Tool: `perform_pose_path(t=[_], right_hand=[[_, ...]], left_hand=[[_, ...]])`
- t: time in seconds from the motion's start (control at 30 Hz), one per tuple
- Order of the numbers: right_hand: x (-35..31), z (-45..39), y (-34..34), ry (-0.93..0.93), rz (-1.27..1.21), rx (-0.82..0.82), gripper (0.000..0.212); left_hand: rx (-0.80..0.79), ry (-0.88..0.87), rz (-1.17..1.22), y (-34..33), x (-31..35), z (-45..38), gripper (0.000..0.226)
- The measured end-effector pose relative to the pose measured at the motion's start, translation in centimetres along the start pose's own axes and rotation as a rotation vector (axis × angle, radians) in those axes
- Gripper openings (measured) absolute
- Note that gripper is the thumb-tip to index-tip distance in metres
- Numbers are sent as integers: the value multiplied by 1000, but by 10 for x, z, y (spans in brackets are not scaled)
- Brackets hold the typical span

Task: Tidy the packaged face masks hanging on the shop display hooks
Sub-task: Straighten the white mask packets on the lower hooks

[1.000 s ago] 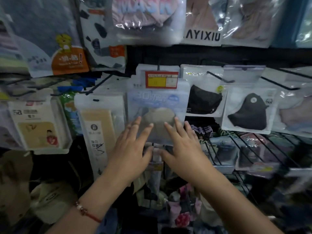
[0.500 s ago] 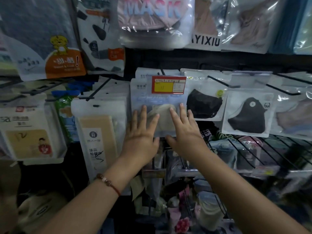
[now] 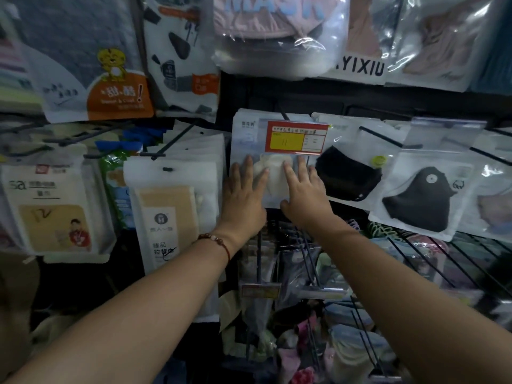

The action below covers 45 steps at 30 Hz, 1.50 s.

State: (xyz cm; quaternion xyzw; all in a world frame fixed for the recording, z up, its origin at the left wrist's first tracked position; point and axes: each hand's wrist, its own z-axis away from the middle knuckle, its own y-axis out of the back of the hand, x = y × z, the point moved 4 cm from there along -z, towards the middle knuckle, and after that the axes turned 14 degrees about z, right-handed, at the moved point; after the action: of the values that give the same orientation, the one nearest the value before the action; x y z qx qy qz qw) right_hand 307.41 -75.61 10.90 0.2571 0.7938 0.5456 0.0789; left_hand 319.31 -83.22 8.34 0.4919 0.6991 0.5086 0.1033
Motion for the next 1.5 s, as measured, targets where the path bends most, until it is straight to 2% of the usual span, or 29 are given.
perform_pose_path(t=[0.13,0.23,0.3,0.37,0.43,0.53,0.73,0.87,1.0,1.17,1.5], right_hand=[[4,-4,-6,22,-89,43,90],[4,4,-9,-13,-409,113,85],[4,10,-10,-120,-666,164,83],[2,14,-12,-214,-822,169,82],[-1,15,-16,-258,-863,170,82],[-2,14,-17,-274,-864,162,84],[2,21,-15,-252,-784,113,84],[5,35,-12,-159,-508,143,84],[5,45,-4,4,-192,192,84],[3,38,10,138,-43,123,84],[6,-4,17,97,24,-55,91]], left_hand=[[73,-25,74,-4,-3,1,83],[223,-8,248,-4,-1,10,75],[305,54,455,-6,0,15,80],[347,134,679,-9,-2,16,84],[350,207,829,-11,-5,15,82],[237,239,886,-13,-6,14,80],[100,304,842,-12,-6,21,84],[-49,462,654,-10,3,43,92],[-50,235,319,8,24,62,84],[-39,95,6,22,23,34,83],[-40,-15,-86,14,2,-7,88]])
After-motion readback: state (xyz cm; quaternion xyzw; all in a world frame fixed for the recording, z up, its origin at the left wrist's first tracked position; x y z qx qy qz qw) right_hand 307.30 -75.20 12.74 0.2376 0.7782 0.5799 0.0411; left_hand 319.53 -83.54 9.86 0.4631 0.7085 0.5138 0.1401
